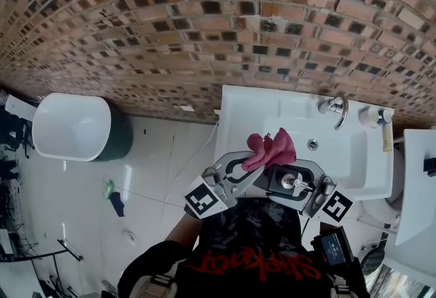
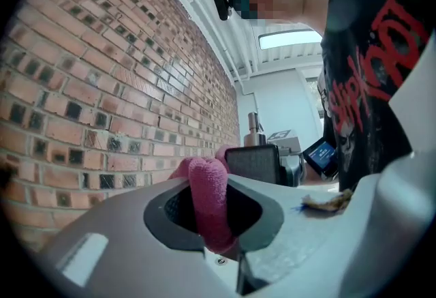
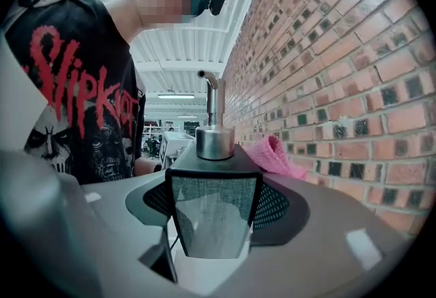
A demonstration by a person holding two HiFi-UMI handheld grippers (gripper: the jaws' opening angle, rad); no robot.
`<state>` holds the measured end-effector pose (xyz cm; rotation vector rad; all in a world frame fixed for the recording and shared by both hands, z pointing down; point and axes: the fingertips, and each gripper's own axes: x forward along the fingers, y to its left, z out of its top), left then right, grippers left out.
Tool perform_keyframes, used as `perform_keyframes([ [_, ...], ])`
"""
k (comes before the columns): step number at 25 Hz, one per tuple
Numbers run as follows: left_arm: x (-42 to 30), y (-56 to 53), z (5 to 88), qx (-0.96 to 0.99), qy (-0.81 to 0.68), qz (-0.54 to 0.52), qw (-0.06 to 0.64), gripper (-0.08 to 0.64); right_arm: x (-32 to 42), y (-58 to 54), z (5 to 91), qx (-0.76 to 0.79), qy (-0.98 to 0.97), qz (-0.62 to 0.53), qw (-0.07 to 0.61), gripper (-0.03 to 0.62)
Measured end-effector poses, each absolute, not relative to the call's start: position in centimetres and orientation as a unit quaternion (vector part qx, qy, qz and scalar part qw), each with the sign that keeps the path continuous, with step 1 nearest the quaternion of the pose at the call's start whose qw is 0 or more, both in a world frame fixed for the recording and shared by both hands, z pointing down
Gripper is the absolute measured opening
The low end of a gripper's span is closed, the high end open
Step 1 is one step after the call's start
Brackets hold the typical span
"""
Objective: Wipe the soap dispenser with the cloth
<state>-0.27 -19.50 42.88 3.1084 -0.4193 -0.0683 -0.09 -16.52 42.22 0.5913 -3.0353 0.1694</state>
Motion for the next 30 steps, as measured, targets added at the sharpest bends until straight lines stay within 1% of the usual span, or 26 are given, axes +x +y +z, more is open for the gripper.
perform_keyframes([
  [11,-0.7,-19.9,48.2,0.989,-0.141,0.003,0.043,0.052,0.7,-16.3,42.1,0.197,-0.979,0.048,0.026,0.304],
  [13,-1.0,-20.4,49.8,0.988,-0.144,0.014,0.056,0.052,0.7,-16.0,41.9,0.19,-0.98,0.051,0.021,0.304],
  [16,-1.2,-21.7,51.9,0.987,-0.151,0.032,0.052,0.052,0.2,-15.0,41.1,0.152,-0.987,0.059,0.0,0.304],
  [18,-1.0,-22.3,51.2,0.987,-0.151,0.031,0.047,0.052,-0.3,-14.1,40.9,0.122,-0.99,0.064,-0.006,0.304],
  [20,-0.7,-22.4,48.6,0.989,-0.143,0.011,0.04,0.052,-0.7,-13.5,41.6,0.108,-0.992,0.068,0.008,0.304],
  [23,-0.1,-21.6,44.0,0.993,-0.116,-0.02,0.018,0.052,-1.3,-13.9,42.7,0.12,-0.99,0.07,0.026,0.304],
  [25,0.4,-20.6,41.7,0.995,-0.086,-0.034,0.024,0.052,-1.4,-14.5,43.0,0.137,-0.988,0.068,0.026,0.304],
  [28,1.2,-19.5,41.1,0.997,-0.042,-0.03,0.05,0.051,-1.2,-15.0,42.9,0.148,-0.986,0.065,0.026,0.304],
  [30,1.4,-19.5,42.5,0.998,-0.034,-0.005,0.046,0.051,-0.7,-14.9,42.8,0.15,-0.986,0.065,0.028,0.304],
])
